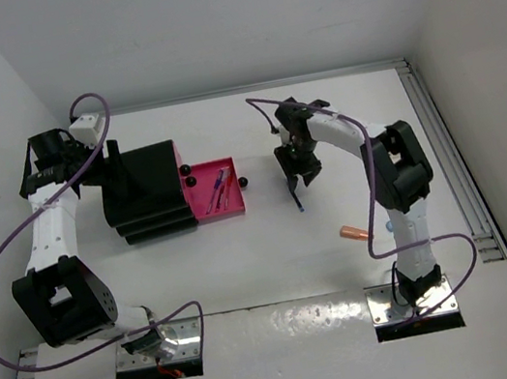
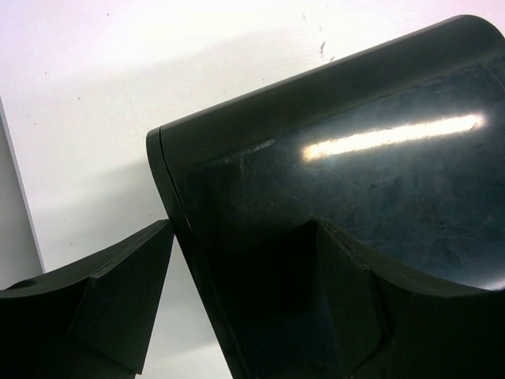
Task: Sort the stationery into containers
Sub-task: Pick up the pen from the center of the board.
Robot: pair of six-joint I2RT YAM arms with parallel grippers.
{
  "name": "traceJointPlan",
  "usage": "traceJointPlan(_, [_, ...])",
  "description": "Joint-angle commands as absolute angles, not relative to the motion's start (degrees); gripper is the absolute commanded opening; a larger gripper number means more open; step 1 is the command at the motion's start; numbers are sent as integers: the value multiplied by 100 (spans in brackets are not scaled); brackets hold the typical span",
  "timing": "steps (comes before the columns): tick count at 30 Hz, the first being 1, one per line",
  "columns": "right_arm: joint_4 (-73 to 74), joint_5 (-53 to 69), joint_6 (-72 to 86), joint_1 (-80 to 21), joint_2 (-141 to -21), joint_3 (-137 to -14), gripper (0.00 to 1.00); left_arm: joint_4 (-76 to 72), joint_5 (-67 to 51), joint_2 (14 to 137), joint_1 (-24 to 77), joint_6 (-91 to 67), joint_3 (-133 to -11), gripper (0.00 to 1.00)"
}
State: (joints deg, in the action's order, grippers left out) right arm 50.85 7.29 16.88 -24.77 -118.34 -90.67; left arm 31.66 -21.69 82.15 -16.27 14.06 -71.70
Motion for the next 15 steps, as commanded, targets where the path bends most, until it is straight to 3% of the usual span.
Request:
traceJointPlan(1, [5177,624,1257,-2443,-11865,-8991,47,3771,-1854,8314,-1643,1547,-6856,79])
traceJointPlan(4, [5080,624,1134,-2435,-12067,-9043,57,3735,-1846,8314,-1626,1538,-6812,79])
traceJointPlan(9, [5124,843,1195,-2408,-12401,-9456,63,3753,-1811,8306,-1679,1573,-6785,79])
traceJointPlan(12, [5150,870,1291,-2461,-12463,-9457,57,3736,-1819,8297,-1705,1591,-6741,79])
traceJointPlan(15, [5106,818,1327,-2487,-12542,-9378,44,3727,-1828,8323,-1749,1573,-6741,79])
